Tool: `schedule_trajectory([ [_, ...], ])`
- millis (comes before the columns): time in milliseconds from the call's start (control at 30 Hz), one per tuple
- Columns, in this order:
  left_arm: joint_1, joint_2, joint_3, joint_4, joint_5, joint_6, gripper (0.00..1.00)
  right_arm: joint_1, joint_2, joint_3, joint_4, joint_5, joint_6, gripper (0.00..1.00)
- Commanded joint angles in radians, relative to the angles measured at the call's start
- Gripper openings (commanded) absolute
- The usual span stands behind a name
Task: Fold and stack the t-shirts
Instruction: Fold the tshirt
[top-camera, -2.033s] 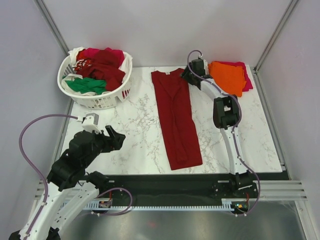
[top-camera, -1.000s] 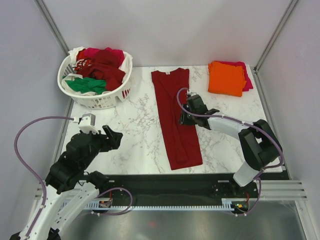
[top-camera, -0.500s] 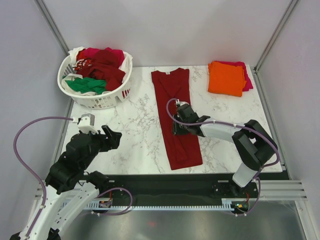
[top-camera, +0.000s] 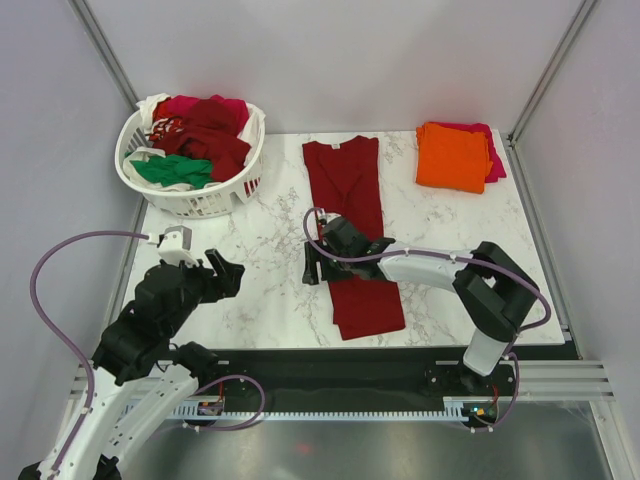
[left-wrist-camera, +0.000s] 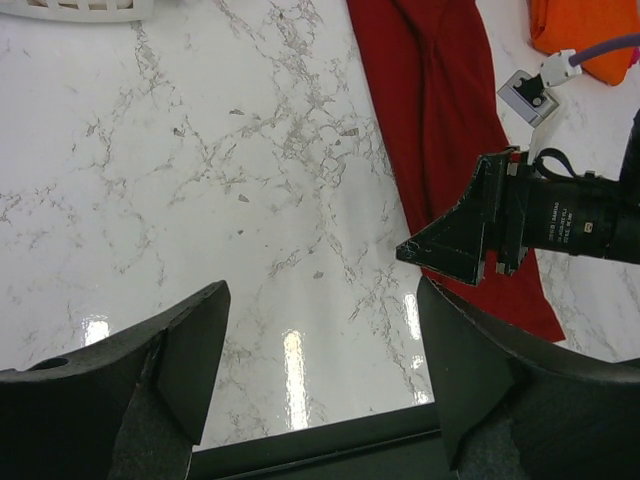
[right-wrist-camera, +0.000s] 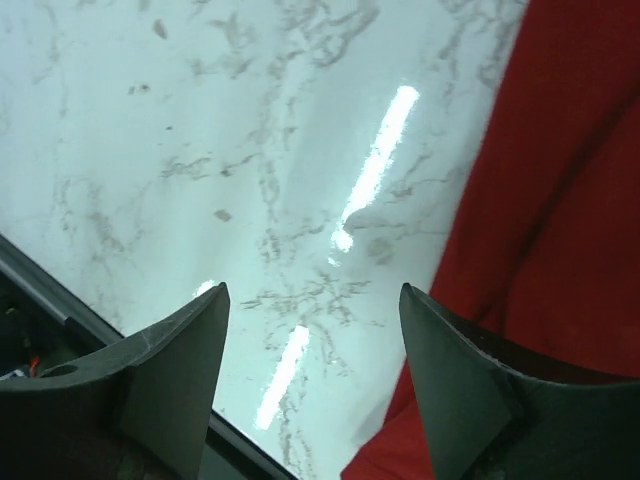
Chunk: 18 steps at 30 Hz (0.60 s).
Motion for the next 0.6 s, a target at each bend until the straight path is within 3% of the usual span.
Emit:
schedule_trajectory([
  [0,-0.006,0.011,-0.006,0.036,-0.033,0.021,0.83,0.025,-0.023,0.067,-0.016,-0.030,0.033,0.78],
  [167,-0.006,0.051,-0.003,0.037,-0.004,0.028,0.82,0.028,-0.147,0.077,-0.113,0.080,-0.035,0.82],
  [200,-0.006,0.069,0.005,0.039,0.007,0.030,0.82,0.028,-0.204,0.077,-0.137,0.164,-0.052,0.84],
  [367,-0.007,0.287,0.022,0.066,0.147,0.007,0.81,0.013,-0.403,-0.017,-0.271,0.356,-0.091,0.89],
  [467,-0.039,0.356,-0.020,0.166,0.215,-0.051,0.80,-0.058,-0.514,-0.126,-0.354,0.412,-0.054,0.83],
  [567,-0.136,0.425,-0.058,0.244,0.191,-0.123,0.80,-0.154,-0.623,-0.251,-0.375,0.377,-0.020,0.73],
])
